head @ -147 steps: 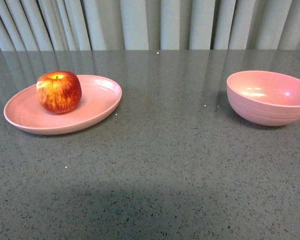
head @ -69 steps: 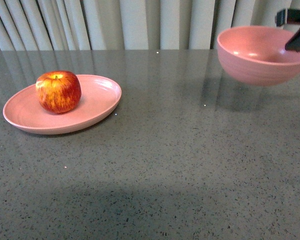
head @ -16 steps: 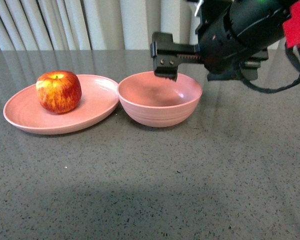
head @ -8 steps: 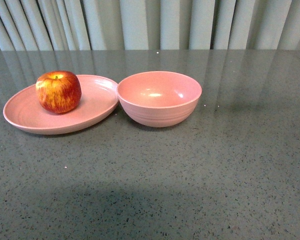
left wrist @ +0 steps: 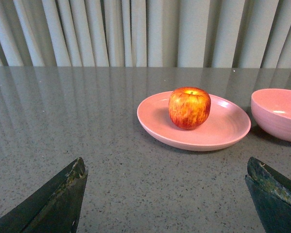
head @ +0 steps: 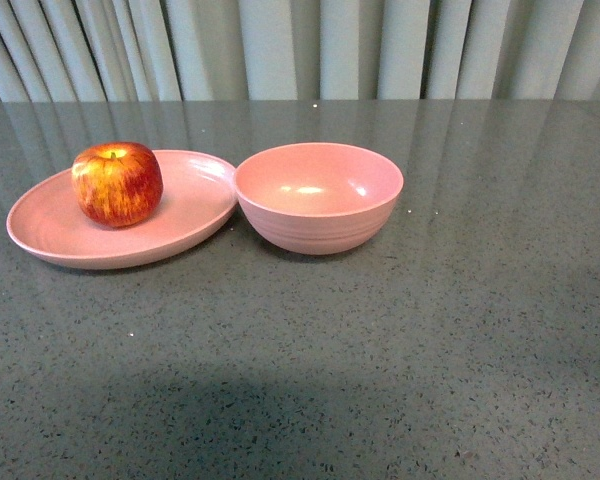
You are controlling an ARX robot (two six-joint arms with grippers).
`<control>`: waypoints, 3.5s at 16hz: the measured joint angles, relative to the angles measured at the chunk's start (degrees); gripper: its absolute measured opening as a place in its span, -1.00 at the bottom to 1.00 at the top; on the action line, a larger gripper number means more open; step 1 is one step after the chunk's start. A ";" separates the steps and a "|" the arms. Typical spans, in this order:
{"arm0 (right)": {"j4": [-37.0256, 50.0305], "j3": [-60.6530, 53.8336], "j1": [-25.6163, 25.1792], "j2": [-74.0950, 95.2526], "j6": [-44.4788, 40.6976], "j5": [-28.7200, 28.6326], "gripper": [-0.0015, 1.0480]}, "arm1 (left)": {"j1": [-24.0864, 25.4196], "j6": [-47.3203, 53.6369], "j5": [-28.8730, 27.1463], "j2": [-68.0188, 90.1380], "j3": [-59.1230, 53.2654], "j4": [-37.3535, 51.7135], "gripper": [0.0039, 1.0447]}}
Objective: Move apple from plate to bowl
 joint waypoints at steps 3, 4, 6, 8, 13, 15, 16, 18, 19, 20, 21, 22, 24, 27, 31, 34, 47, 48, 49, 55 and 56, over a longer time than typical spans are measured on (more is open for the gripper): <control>-2.49 -2.82 -2.97 -4.39 0.31 -2.58 0.87 | 0.00 0.00 0.00 0.00 0.00 0.02 0.88; 3.91 -5.46 -1.16 -5.40 -1.51 3.43 0.74 | 0.00 0.00 0.02 0.00 0.00 0.02 0.88; 7.23 -11.32 3.63 -10.29 -7.45 13.20 0.25 | 0.00 0.00 -0.07 0.00 0.00 0.02 0.88; 7.02 -14.67 2.95 -13.40 -9.05 14.45 -0.20 | 0.00 0.00 -0.02 0.00 0.00 0.02 0.88; 5.18 -18.99 2.95 -19.63 -9.99 14.45 -0.97 | 0.00 0.00 -0.02 0.00 0.00 0.02 0.88; 4.17 -20.06 2.95 -21.73 -10.03 14.45 -0.97 | 0.00 0.00 -0.02 0.00 0.00 0.00 0.88; 3.54 -20.52 2.95 -22.93 -10.03 14.45 -0.97 | 0.00 0.00 0.00 0.00 0.00 0.02 0.88; 2.43 -21.20 2.95 -24.98 -10.03 14.45 -0.97 | 0.00 0.00 -0.02 0.00 0.00 0.02 0.88; 1.77 -21.49 2.95 -25.73 -10.03 14.45 -0.97 | 0.00 0.00 0.00 0.00 0.00 0.02 0.88; 3.10 -22.58 2.95 -26.71 -10.03 14.45 -0.97 | 0.00 0.00 0.00 0.00 0.00 0.00 0.88; 2.27 -22.99 2.95 -27.61 -10.08 14.43 -0.97 | 0.00 0.00 0.00 0.00 0.00 0.00 0.88; 0.92 -22.99 2.95 -28.63 -10.08 14.43 -0.97 | 0.00 0.00 0.00 0.00 -0.02 0.02 0.88; -8.46 -22.97 2.95 -37.94 -10.08 14.43 -0.97 | 0.00 0.00 -0.04 0.00 0.00 0.00 0.88; -8.55 -22.95 2.95 -38.05 -10.08 14.45 -0.97 | 0.00 0.00 -0.04 0.00 0.00 0.00 0.88; -8.74 -22.97 2.95 -38.05 -10.10 14.43 -0.85 | 0.00 0.00 0.00 0.00 0.00 0.00 0.88; -8.72 -22.97 2.95 -38.05 -10.10 14.43 -0.22 | 0.00 0.00 0.00 0.00 0.00 0.00 0.88; -8.72 -22.97 2.95 -38.05 -10.08 14.43 0.87 | 0.00 0.00 0.00 0.00 0.00 0.00 0.88; -8.72 -22.97 2.95 -38.05 -10.08 14.43 0.87 | 0.00 0.00 0.00 0.00 0.00 0.02 0.88; -8.72 -22.97 2.95 -38.05 -10.08 14.43 0.87 | 0.00 0.00 0.00 0.00 -0.02 0.00 0.88; -8.72 -22.97 2.95 -38.05 -10.08 14.43 0.87 | 0.00 0.00 0.00 0.00 0.00 0.02 0.88; -8.72 -22.97 2.95 -38.05 -10.08 14.43 0.87 | -1.62 -1.86 -4.24 1.64 2.03 -7.43 0.88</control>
